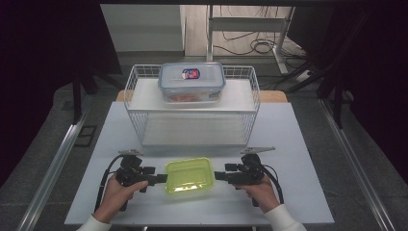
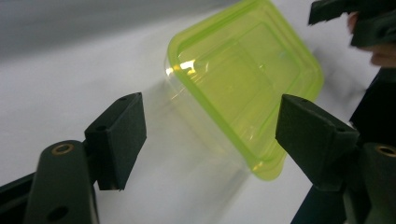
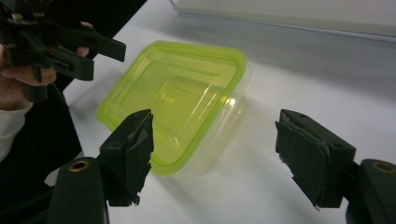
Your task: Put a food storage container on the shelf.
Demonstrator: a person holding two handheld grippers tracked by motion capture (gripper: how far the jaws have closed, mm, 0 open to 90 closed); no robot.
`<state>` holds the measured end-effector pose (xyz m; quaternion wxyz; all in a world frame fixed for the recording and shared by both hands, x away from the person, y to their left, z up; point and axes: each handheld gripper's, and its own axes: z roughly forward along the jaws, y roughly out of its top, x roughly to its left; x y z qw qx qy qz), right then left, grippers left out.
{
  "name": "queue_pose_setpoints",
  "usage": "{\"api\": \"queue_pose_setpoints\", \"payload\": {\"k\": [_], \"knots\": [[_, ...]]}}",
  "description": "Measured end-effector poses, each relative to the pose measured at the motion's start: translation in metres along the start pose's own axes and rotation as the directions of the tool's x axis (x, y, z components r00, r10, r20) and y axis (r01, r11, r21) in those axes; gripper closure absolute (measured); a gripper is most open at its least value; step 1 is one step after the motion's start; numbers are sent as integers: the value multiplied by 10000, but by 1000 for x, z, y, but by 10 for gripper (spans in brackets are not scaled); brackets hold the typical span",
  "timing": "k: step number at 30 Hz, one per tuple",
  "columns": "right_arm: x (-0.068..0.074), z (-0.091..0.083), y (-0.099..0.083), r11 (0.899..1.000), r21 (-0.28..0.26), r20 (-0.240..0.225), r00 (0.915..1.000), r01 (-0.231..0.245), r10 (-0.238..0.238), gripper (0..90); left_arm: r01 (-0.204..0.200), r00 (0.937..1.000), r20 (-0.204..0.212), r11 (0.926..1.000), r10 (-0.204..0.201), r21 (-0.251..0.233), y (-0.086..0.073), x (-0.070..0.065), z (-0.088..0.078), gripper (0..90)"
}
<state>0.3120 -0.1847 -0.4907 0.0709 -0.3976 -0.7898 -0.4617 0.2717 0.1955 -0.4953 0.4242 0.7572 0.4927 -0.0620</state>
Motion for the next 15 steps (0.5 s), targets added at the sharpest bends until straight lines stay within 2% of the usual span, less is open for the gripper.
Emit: {"api": "queue_pose_setpoints", "payload": {"k": [2, 6, 8, 9, 13, 15], "knots": [[3, 3, 0, 10000, 15, 124, 9999, 10, -10, 295, 139, 9997, 178, 9999, -140, 7, 1, 1, 0, 262], [8, 7, 3, 9999, -116, -21, 10000, -51, 51, 329, 328, 9994, 134, 9995, -328, 4, 0, 2, 0, 285], [9, 11, 6, 9999, -109, -61, 9999, -116, 116, 341, 653, 9962, 575, 9978, -647, -83, -1, 3, 2, 302], [9, 13, 7, 9998, -74, -65, 9998, -176, 176, 349, 718, 9953, 659, 9974, -713, -41, -1, 4, 3, 309], [8, 20, 8, 9993, 31, 81, 9992, -379, 379, 378, 901, 9944, 541, 9958, -907, 138, -1, 7, 10, 325], [7, 23, 8, 9988, 97, 151, 9988, -475, 474, 392, 1008, 9928, 633, 9947, -1018, 188, -2, 9, 11, 337]]}}
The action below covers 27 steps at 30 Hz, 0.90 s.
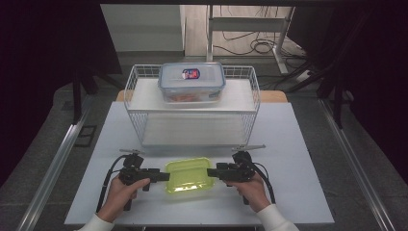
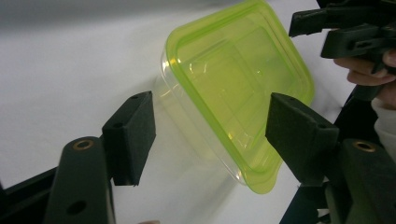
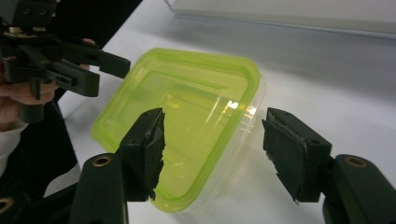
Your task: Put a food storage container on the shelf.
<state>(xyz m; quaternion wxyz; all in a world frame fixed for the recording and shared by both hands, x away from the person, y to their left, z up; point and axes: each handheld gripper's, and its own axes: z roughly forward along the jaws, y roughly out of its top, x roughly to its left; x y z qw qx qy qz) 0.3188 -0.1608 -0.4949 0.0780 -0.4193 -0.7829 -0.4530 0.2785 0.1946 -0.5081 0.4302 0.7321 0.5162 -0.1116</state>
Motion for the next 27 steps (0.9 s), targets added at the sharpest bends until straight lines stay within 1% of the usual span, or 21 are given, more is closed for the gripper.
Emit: {"api": "queue_pose_setpoints", "payload": {"k": [2, 3, 7, 10, 13, 15, 16, 17, 18, 19, 20, 21, 23, 25, 27], "knots": [[-1, 3, 0, 10000, 31, 4, 10000, -94, 94, 403, 151, 9998, 92, 9999, -151, 27, -1, 2, 1, 351], [-2, 4, 0, 9999, 77, 5, 9999, -111, 111, 411, 169, 9998, 82, 9998, -170, 118, -1, 2, 2, 365], [-7, 13, 0, 9991, 353, -51, 9997, -243, 245, 454, 153, 9999, 53, 9995, -155, 287, -1, 3, 6, 413], [-8, 17, -2, 9982, 502, -213, 9992, -319, 330, 495, 154, 9999, 32, 9992, -155, 379, -1, 3, 8, 440], [-9, 20, -2, 9974, 626, -414, 9984, -352, 379, 536, 78, 9998, 204, 9984, -90, 562, -2, 3, 10, 486], [-9, 21, -3, 9968, 715, -423, 9983, -360, 391, 561, 31, 9992, 403, 9984, -54, 566, -3, 2, 11, 511], [-9, 21, -3, 9964, 728, -530, 9975, -429, 468, 578, 52, 9989, 452, 9984, -77, 557, -4, 1, 11, 534], [-9, 21, -3, 9962, 734, -642, 9966, -478, 525, 589, -7, 9991, 428, 9984, -17, 574, -4, 0, 12, 534], [-8, 21, -4, 9961, 760, -656, 9966, -447, 498, 597, -21, 9992, 393, 9984, -1, 570, -4, 0, 12, 546], [-8, 21, -4, 9961, 767, -643, 9967, -441, 491, 602, -44, 9997, 252, 9986, 31, 520, -4, -1, 12, 557], [-7, 21, -4, 9961, 780, -609, 9971, -410, 458, 646, -65, 9999, 158, 9987, 57, 496, -5, 0, 11, 577], [-6, 20, -4, 9962, 804, -511, 9980, -331, 373, 666, -78, 9999, 116, 9989, 72, 459, -5, 0, 11, 601], [-6, 19, -6, 9959, 864, -483, 9983, -285, 328, 678, -117, 9999, 0, 9993, 117, 356, -5, -1, 10, 646], [-5, 16, -7, 9961, 838, -521, 9982, -263, 308, 690, -162, 9999, -29, 9996, 163, 236, -6, -2, 9, 687], [-5, 14, -8, 9966, 766, -535, 9980, -295, 337, 696, -398, 9992, -44, 9991, 398, 172, -7, -3, 9, 693]]}}
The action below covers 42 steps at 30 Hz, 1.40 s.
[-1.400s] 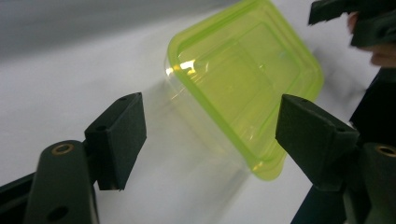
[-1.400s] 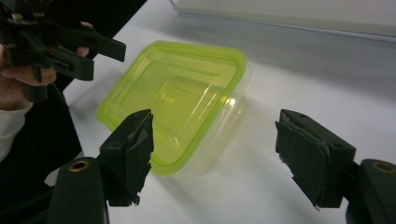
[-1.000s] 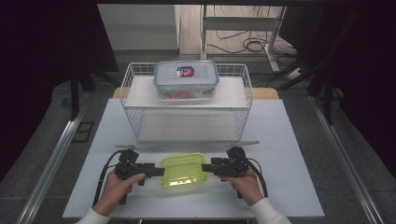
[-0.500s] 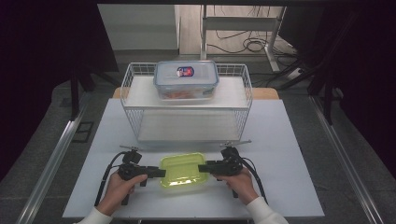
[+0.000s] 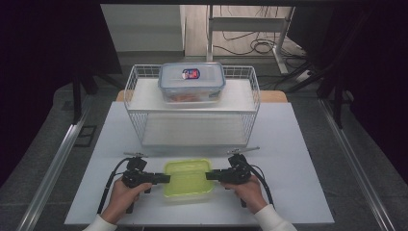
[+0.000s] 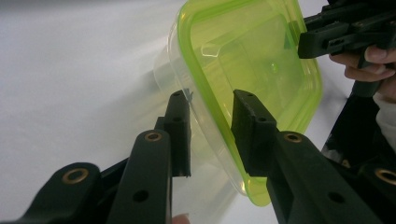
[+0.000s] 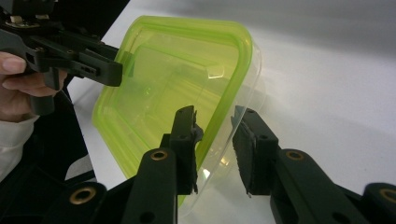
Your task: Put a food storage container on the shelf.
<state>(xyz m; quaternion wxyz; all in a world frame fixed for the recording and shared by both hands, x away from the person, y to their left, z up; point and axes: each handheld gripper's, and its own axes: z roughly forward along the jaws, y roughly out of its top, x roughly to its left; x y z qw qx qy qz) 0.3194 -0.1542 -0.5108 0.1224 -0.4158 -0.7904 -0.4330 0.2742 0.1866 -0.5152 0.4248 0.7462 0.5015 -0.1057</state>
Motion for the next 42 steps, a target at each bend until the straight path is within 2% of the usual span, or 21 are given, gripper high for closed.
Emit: {"api": "queue_pose_setpoints", "payload": {"k": [4, 8, 11, 15, 18, 22, 33, 42], "knots": [[0, -3, -3, 9997, -244, -103, 9999, -80, 77, 717, 67, 9998, 188, 9998, -64, -167, -2, 0, -1, 711], [0, -9, -5, 9983, -541, -467, 9987, -221, 196, 747, 9, 9998, 198, 9997, -4, -257, -3, -2, -2, 729], [1, -12, -6, 9978, -646, -456, 9989, -140, 111, 764, -136, 9997, 191, 9993, 142, -340, -4, -3, -2, 739], [3, -18, -8, 9953, -944, -685, 9975, -219, 154, 800, -417, 9991, 76, 9982, 421, -429, -5, -6, -2, 763], [5, -20, -8, 9946, -1042, -594, 9982, -8, -55, 806, -760, 9971, -134, 9960, 755, -471, -5, -11, -2, 769], [5, -21, -9, 9948, -1002, -485, 9986, 180, -229, 805, -794, 9968, -65, 9949, 792, -622, -5, -12, -5, 774], [7, -23, -8, 9921, -1160, -437, 9976, 484, -538, 805, -1293, 9915, -252, 9876, 1276, -890, -4, -19, -10, 776], [10, -29, -5, 9866, -1429, -397, 9955, 794, -858, 803, -1776, 9841, -304, 9763, 1752, -1237, 3, -28, -20, 776]]}}
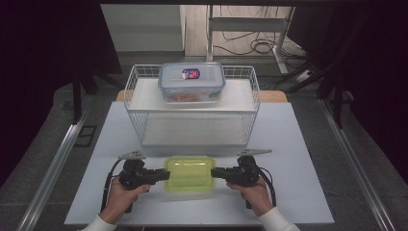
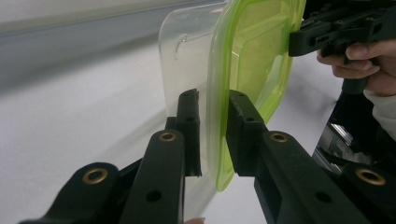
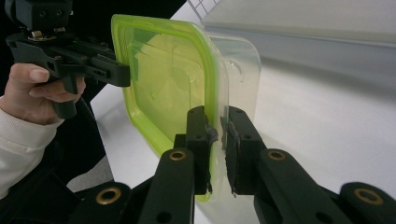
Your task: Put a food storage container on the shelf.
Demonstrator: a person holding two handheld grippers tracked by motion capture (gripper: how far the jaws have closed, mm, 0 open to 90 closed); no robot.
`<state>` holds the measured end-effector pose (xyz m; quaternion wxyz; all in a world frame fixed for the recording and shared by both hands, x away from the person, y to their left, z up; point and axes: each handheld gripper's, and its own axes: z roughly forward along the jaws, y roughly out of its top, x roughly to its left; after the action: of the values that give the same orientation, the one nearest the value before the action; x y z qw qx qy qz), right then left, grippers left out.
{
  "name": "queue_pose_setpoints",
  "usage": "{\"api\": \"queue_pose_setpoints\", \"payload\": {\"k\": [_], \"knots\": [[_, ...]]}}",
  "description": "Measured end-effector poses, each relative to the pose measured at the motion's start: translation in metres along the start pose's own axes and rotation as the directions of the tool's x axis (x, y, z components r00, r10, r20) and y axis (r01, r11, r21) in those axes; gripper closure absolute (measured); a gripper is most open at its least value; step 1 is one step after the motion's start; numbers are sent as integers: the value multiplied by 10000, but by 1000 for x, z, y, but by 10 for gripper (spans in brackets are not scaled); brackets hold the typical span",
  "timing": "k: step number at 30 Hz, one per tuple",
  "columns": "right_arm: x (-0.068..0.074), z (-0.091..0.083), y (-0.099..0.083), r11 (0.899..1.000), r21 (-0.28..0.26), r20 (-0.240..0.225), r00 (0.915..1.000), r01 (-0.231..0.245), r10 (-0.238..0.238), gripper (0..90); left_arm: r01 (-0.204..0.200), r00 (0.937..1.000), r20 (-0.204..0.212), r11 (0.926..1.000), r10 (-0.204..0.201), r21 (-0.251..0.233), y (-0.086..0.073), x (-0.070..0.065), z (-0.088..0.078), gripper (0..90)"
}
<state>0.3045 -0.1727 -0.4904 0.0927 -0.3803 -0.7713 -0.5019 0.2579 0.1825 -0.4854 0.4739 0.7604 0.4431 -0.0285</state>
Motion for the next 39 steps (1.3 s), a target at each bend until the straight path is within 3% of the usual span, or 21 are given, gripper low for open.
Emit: {"api": "queue_pose_setpoints", "payload": {"k": [9, 20, 28, 39], "knots": [[5, -8, 7, 9985, -273, 136, 9988, 475, -472, 802, -326, 9995, -38, 9993, 325, -181, 7, -6, -3, 775], [11, -22, 23, 9930, -743, 274, 9956, 914, -896, 802, -696, 9976, 35, 9968, 698, -389, 31, -10, -7, 777], [18, -30, 40, 9862, -1070, 365, 9917, 1265, -1232, 802, -869, 9962, -10, 9945, 870, -590, 50, -16, -17, 779], [38, -47, 77, 9731, -1324, 594, 9815, 1883, -1819, 803, -1049, 9944, 6, 9890, 1056, -1046, 80, -24, -35, 782]]}}
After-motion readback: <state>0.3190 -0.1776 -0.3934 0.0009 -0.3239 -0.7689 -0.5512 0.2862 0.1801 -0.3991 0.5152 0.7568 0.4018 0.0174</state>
